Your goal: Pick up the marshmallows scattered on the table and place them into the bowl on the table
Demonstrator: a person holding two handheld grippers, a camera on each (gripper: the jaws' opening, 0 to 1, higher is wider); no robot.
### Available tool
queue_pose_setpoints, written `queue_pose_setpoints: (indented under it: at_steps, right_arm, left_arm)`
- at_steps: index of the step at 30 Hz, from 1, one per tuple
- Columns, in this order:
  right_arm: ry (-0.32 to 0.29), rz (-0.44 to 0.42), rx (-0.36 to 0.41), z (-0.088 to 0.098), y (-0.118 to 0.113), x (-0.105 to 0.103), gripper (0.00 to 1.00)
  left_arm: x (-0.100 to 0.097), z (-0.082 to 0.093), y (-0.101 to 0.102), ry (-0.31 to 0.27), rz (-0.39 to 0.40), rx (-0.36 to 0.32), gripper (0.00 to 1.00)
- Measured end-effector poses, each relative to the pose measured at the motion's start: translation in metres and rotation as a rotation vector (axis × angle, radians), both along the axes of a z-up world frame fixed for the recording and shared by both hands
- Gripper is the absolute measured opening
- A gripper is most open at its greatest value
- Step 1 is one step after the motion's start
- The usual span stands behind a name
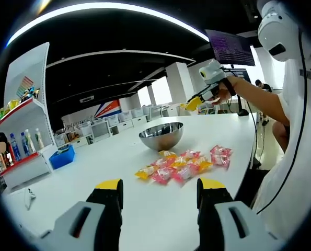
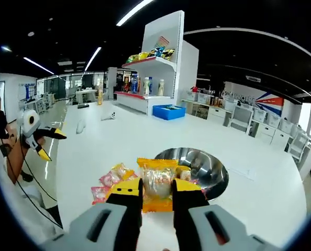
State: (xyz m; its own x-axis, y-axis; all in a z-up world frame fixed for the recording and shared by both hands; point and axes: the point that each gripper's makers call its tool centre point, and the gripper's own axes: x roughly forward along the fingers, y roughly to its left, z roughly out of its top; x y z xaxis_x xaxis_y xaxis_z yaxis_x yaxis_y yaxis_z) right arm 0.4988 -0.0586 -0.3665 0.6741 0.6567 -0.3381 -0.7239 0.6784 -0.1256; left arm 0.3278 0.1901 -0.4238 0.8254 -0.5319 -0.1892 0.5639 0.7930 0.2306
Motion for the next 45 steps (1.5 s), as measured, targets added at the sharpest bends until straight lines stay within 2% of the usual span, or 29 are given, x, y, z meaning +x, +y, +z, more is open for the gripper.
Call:
queue_pose_setpoints:
  at_steps: [3, 8, 13, 15, 17, 22, 30, 34, 45]
  right_arm:
    - [-0.015, 0.0, -0.003, 0.007, 0.001, 0.01, 0.22]
    - [-0.006, -0.002, 0.04, 0.011, 0.006, 0.035, 0.22]
    - [0.019, -0.041, 0.03, -0.006, 0.01, 0.059, 0.22]
    - [0.011, -0.052, 0.021, -0.013, 0.011, 0.066, 0.22]
    - [0.022, -0.072, 0.04, -0.022, 0.012, 0.073, 0.22]
    - [0.034, -0.094, 0.041, -0.039, 0.015, 0.084, 0.22]
    - [0.047, -0.105, 0.052, -0.049, 0.024, 0.091, 0.22]
    - [0.05, -0.109, 0.032, -0.054, 0.028, 0.093, 0.22]
    - [0.054, -0.092, 0.017, -0.062, 0.038, 0.089, 0.23]
  left_arm:
    - [-0.001, 0.0, -0.001, 0.001, -0.003, 0.002, 0.57]
    - [0.0, 0.0, -0.001, 0.003, 0.0, 0.006, 0.57]
    - [0.001, 0.001, -0.003, 0.003, -0.001, 0.009, 0.57]
    - [0.002, 0.0, -0.004, 0.007, 0.001, 0.012, 0.57]
    - [0.003, 0.001, -0.005, 0.01, 0.003, 0.022, 0.57]
    - [0.002, 0.009, -0.007, -0.005, 0.005, 0.023, 0.57]
    - [0.0, 0.008, -0.005, 0.0, 0.015, 0.033, 0.57]
    - [-0.003, 0.007, -0.001, 0.008, 0.023, 0.046, 0.57]
    - [-0.002, 0.011, 0.006, -0.001, 0.042, 0.043, 0.57]
